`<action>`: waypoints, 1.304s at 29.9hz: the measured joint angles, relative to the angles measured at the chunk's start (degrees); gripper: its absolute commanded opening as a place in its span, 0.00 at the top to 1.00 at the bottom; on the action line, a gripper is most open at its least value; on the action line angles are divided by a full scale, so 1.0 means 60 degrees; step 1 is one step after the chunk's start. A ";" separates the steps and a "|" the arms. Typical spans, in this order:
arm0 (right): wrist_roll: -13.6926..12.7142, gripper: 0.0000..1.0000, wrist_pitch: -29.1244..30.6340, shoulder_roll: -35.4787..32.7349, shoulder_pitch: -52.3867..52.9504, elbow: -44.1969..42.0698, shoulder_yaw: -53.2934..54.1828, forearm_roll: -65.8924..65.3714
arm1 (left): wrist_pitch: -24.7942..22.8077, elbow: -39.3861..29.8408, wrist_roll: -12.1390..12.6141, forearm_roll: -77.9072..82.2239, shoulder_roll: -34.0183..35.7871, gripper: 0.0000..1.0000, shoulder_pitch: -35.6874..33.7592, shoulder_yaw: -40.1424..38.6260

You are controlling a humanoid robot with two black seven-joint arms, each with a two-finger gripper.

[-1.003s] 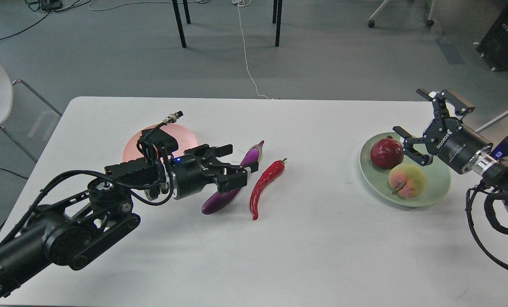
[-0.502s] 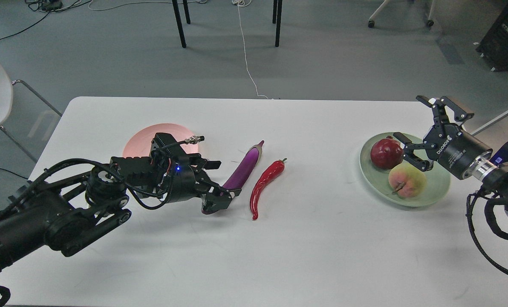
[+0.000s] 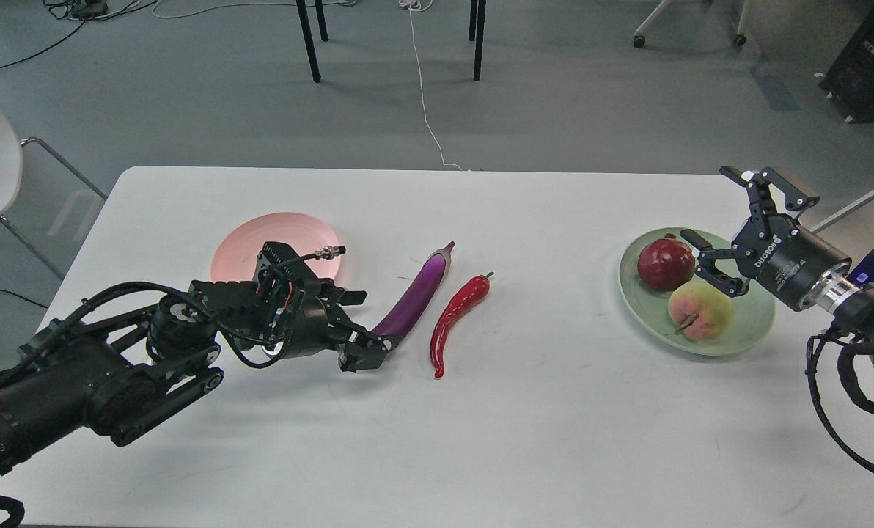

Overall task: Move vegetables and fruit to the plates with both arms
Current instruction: 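Reach the left gripper to the purple eggplant and grasp it, then lift the eggplant and lower it onto the pink plate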

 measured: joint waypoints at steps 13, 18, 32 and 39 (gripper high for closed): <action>0.0000 0.02 0.0000 0.0000 -0.0031 0.0014 0.0000 0.0009 | 0.0042 0.0705 0.0016 0.0000 -0.0634 0.30 -0.0060 0.0131; 0.0000 0.02 0.0000 0.0001 -0.0047 0.0014 0.0000 0.0006 | 0.0045 0.0944 0.0014 0.0001 -0.0726 0.49 -0.0075 0.0131; -0.0001 0.02 -0.0001 0.0060 -0.0064 0.0044 -0.0015 0.0000 | 0.0120 0.0916 0.0028 -0.0001 -0.0698 0.83 -0.0473 0.0054; -0.0001 0.02 -0.0001 0.0100 -0.0065 0.0045 -0.0015 0.0001 | 0.0209 0.0840 0.0021 -0.0001 -0.0030 0.83 -0.1238 -0.0071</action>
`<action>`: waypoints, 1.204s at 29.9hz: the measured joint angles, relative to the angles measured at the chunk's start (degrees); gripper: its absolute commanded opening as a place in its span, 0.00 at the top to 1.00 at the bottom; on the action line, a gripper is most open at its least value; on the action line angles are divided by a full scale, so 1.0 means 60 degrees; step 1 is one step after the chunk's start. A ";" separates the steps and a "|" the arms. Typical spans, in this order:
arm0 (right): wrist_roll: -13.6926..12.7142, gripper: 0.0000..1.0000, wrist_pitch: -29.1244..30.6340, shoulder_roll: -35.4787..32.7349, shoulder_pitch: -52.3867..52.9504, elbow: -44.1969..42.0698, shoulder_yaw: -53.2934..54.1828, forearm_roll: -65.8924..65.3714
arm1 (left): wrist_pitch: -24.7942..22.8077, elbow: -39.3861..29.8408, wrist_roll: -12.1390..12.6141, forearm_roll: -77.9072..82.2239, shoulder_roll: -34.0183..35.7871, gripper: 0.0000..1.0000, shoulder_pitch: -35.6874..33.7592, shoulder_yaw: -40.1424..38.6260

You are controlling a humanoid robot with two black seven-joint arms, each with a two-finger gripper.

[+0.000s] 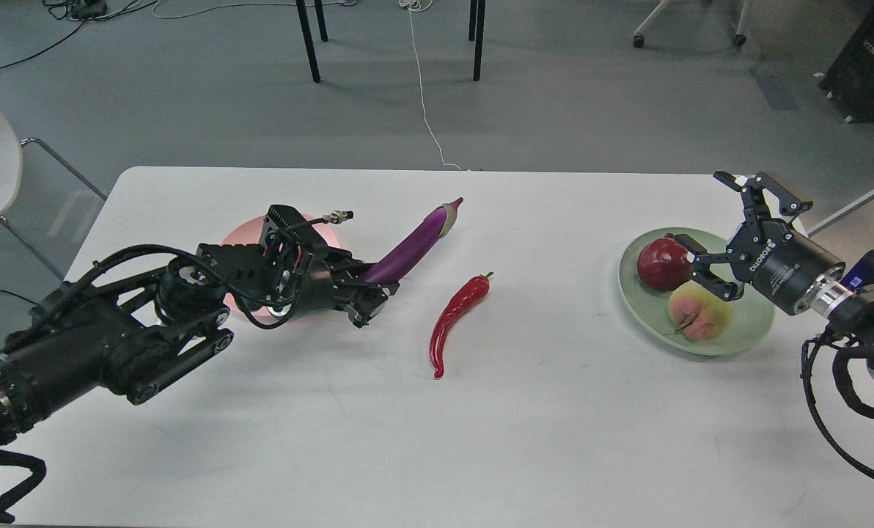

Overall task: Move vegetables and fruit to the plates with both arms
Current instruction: 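Lift the eggplant and lower it onto the pink plate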

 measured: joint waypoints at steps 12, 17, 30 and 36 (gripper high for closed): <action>0.0000 0.02 0.0000 0.0123 -0.0012 -0.0008 0.0015 0.0000 | 0.0238 0.0073 -0.0018 -0.0414 0.2107 0.82 0.0053 0.0167; 0.0000 0.02 0.0000 0.0153 -0.0012 0.0011 0.0043 0.0000 | 0.0242 0.0125 -0.0021 -0.0500 0.2361 0.81 0.0231 0.0176; 0.0000 0.02 0.0000 0.0174 -0.0105 0.0044 0.0059 0.0000 | 0.0200 0.0862 -0.0028 -0.0493 0.2262 0.77 0.0550 0.0189; 0.0000 0.02 0.0000 0.0173 -0.0130 0.0030 0.0081 0.0000 | 0.0199 0.0904 -0.0035 -0.0501 0.2262 0.56 0.0554 0.0191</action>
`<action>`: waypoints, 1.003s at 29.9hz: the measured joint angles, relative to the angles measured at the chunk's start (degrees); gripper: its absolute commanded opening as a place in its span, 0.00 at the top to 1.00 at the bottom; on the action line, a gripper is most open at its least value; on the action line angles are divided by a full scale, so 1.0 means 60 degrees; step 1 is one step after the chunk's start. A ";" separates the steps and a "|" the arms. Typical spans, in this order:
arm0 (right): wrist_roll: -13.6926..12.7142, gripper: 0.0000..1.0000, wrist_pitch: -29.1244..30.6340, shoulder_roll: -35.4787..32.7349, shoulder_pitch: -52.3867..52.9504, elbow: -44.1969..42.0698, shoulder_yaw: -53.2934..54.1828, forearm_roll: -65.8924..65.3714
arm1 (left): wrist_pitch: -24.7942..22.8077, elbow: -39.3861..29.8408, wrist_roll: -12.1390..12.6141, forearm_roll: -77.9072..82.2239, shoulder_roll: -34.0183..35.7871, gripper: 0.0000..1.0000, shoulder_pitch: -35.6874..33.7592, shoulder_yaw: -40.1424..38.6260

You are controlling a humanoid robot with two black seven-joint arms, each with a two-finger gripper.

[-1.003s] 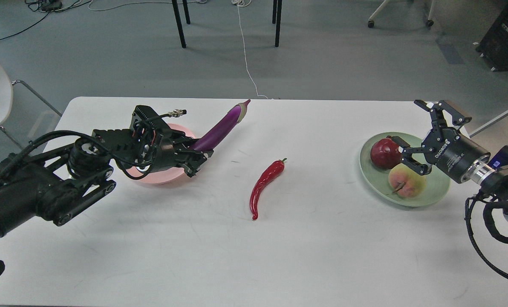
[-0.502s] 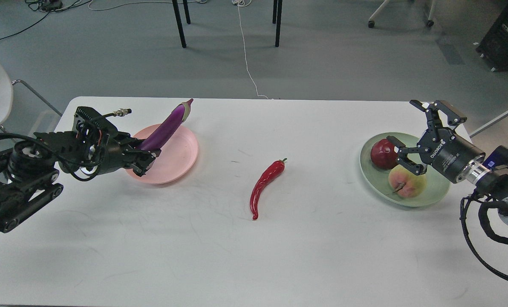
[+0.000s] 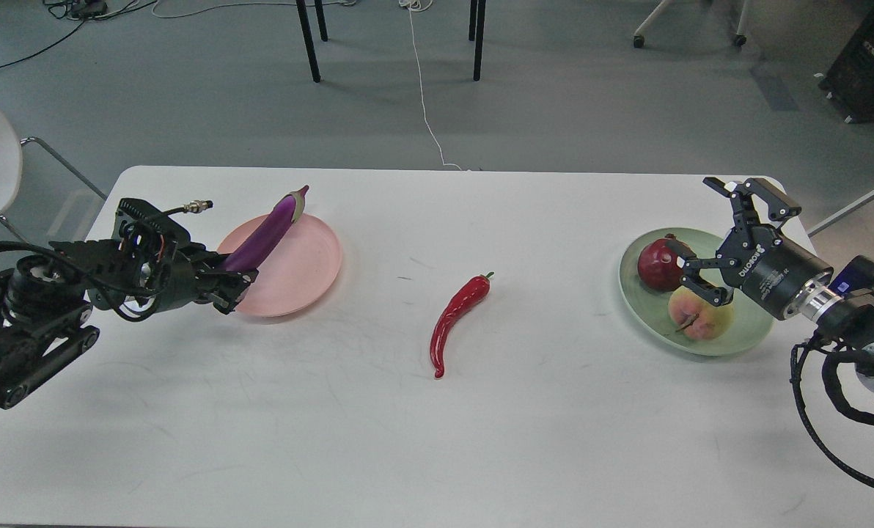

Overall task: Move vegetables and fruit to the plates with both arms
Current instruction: 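Lift the eggplant and lower it onto the pink plate, then release the eggplant and reach the left gripper to the red chili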

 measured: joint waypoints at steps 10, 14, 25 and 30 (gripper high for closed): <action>0.0000 0.02 0.0000 -0.0008 -0.0002 0.0013 -0.0005 0.0000 | 0.0000 0.0002 0.0013 0.0003 0.0054 0.20 -0.0006 0.0004; 0.0000 0.02 0.0000 -0.0008 -0.0002 0.0013 0.0022 0.0000 | 0.0001 0.0001 0.0014 0.0014 0.0060 0.13 -0.0038 0.0003; 0.0000 0.02 0.0000 -0.0009 -0.0002 0.0012 0.0065 0.0000 | 0.0043 -0.0048 0.0000 0.0009 -0.0007 0.10 -0.0393 -0.0033; 0.0000 0.02 0.0000 -0.0009 -0.0002 -0.0008 0.0065 0.0000 | 0.0046 -0.0223 0.0002 0.0031 -0.0105 0.08 -0.0892 -0.0033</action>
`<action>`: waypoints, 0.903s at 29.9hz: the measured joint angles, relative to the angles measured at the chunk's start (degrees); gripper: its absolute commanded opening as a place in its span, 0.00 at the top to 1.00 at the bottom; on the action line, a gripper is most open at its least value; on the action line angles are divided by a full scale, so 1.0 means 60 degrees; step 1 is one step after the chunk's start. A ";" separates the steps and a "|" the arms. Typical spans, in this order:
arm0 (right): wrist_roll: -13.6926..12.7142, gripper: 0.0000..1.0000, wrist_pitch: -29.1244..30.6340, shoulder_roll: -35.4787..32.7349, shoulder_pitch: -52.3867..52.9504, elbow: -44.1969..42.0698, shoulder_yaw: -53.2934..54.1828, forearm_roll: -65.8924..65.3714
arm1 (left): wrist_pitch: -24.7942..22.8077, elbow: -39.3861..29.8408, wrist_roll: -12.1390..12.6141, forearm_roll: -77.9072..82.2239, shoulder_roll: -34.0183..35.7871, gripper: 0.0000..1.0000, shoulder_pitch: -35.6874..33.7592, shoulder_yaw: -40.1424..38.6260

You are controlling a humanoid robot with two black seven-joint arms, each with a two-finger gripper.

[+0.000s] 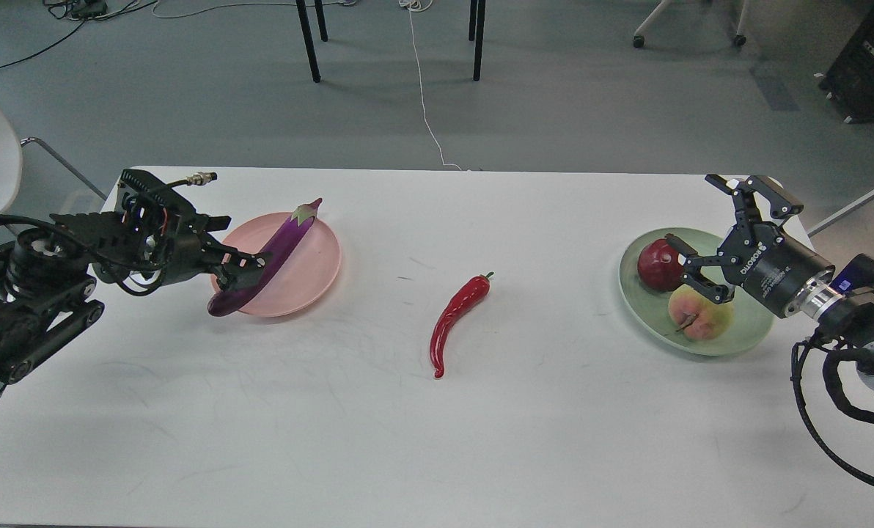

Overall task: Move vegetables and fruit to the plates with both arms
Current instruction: 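Release the eggplant and reach the left gripper to the red chili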

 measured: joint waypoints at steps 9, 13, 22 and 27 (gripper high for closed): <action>0.0000 0.02 0.0000 -0.0013 -0.0009 -0.0031 0.0000 0.0000 | -0.0086 -0.1437 0.0122 0.0176 -0.0786 0.03 -0.0582 0.0048; 0.0000 0.02 0.0000 -0.0028 -0.0043 -0.0038 0.0000 0.0000 | -0.0160 -0.1775 0.0464 0.0421 -0.1612 0.02 -0.0594 0.0391; 0.0000 0.02 0.0000 -0.0099 -0.0134 -0.0037 0.0037 -0.0007 | -0.0395 -0.1277 0.1708 0.0470 -0.3978 0.02 -0.0552 0.0944; 0.0000 0.02 0.0000 -0.0103 -0.0203 -0.0036 0.0037 -0.0008 | -0.0436 -0.1139 0.2241 0.0470 -0.4689 0.02 -0.0334 0.0955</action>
